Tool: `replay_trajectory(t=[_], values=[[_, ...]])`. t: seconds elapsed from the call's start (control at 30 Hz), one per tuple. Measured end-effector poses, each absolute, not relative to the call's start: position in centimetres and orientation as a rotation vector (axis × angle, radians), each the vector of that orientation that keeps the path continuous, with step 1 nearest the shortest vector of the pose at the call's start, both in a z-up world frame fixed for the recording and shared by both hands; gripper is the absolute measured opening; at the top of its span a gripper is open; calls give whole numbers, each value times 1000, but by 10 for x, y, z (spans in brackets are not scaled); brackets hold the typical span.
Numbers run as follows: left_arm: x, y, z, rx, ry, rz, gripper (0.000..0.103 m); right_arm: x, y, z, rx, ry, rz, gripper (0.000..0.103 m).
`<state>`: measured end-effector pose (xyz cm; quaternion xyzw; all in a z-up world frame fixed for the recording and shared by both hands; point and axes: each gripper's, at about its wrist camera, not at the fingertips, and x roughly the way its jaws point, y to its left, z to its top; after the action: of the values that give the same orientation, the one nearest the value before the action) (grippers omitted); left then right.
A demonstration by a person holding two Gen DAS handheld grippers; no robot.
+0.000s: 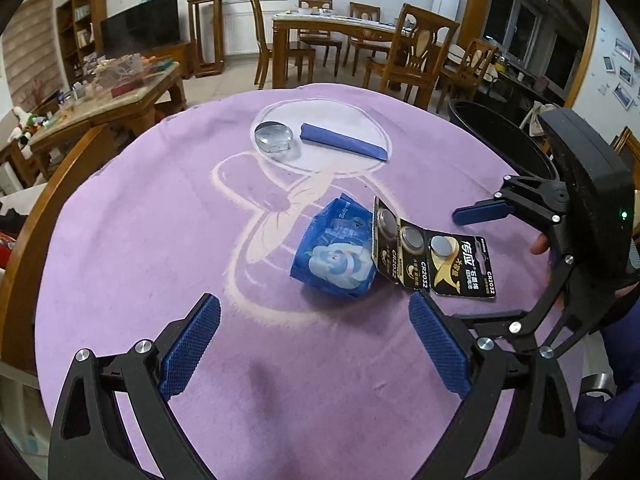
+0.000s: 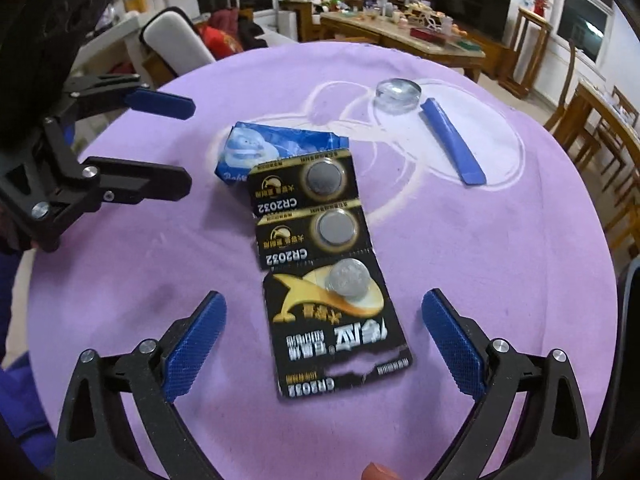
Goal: Collect trash
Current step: 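Grasp the blue packet with the left tool while the right tool grasps the black battery card, then lift the blue packet with the left tool while the right tool lifts the battery card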
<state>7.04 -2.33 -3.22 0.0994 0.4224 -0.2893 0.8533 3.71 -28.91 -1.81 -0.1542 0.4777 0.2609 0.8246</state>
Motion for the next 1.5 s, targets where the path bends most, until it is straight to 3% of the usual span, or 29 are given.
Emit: replay_trajectory(t=[0.03,0.13,0.17,0.53,0.57,0.6,0.63,0.77,0.8,0.83,0.9,0.93,1.17,1.27,1.33,1.4,1.47,1.5], values=[[70,-25,-33,219,887,-610,94,39,-288,-18,-328,1014,553,95],[72,-32,-36,249,890,-628,94,48,-293,-13,-308,1007,537,66],[73,-35,-37,262,891,-634,94,54,-293,-12,-303,1018,538,62],[86,-64,-45,364,906,-636,93,50,-340,-1,-141,965,505,61],[88,-66,-46,366,907,-631,89,49,-345,3,-125,954,509,49],[91,-67,-48,366,915,-626,85,48,-347,7,-118,951,507,16],[95,-69,-51,362,937,-626,66,48,-353,10,-100,946,505,15],[101,-68,-51,325,939,-604,53,45,-361,15,-119,943,509,15],[101,-67,-51,314,943,-603,52,45,-361,14,-115,947,519,21],[100,-66,-50,303,944,-604,50,45,-361,14,-114,949,521,29],[99,-64,-50,296,942,-599,48,46,-358,15,-118,951,514,73],[97,-62,-48,285,934,-596,47,48,-354,14,-115,955,516,76],[88,-41,-27,189,870,-542,47,70,-321,1,-154,1043,500,78],[84,-30,-20,154,846,-518,47,74,-301,-8,-220,1055,483,90],[84,-26,-17,138,836,-508,47,75,-287,-14,-287,1034,436,92],[83,-21,-16,125,834,-508,47,78,-281,-14,-279,1024,438,84],[83,-17,-16,114,835,-507,47,80,-280,-10,-269,1012,437,62],[83,-15,-17,112,837,-507,47,81,-281,-10,-265,1009,435,61]])
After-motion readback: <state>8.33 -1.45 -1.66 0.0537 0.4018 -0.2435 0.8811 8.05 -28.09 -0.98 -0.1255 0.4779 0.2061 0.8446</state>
